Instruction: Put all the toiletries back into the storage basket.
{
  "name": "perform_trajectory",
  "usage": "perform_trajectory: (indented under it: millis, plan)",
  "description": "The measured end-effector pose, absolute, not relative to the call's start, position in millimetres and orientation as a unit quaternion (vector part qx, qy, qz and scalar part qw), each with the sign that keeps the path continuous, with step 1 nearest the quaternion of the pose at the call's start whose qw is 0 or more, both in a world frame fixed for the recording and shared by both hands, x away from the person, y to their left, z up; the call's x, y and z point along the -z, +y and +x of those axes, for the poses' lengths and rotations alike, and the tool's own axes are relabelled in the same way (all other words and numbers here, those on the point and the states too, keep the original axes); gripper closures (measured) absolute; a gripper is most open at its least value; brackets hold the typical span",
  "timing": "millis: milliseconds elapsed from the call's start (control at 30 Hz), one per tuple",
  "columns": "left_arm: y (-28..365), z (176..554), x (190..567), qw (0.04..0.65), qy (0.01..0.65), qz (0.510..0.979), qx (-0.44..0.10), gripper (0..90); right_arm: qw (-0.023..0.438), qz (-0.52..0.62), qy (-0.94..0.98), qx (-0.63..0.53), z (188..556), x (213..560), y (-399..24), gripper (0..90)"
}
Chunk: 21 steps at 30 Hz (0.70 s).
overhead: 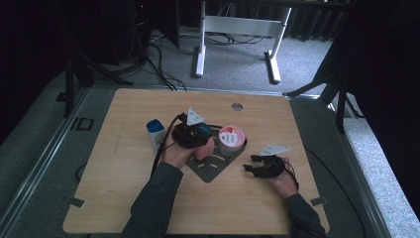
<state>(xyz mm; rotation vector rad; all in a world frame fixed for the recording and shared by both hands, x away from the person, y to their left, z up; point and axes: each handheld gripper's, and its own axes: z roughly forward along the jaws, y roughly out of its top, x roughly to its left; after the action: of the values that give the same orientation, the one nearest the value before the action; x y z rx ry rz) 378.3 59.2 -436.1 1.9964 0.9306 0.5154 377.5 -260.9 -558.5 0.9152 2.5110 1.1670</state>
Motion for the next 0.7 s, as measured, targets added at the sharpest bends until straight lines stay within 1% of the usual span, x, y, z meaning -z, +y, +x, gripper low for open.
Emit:
perform_trajectory:
  millis: [700]
  plan:
    - [58.3, 396.3, 438.4, 0.422, 0.396, 0.787, -0.216, 53.1, 0.113, 0.312, 0.856, -0.398, 377.5, 558.5, -260.9, 43.6]
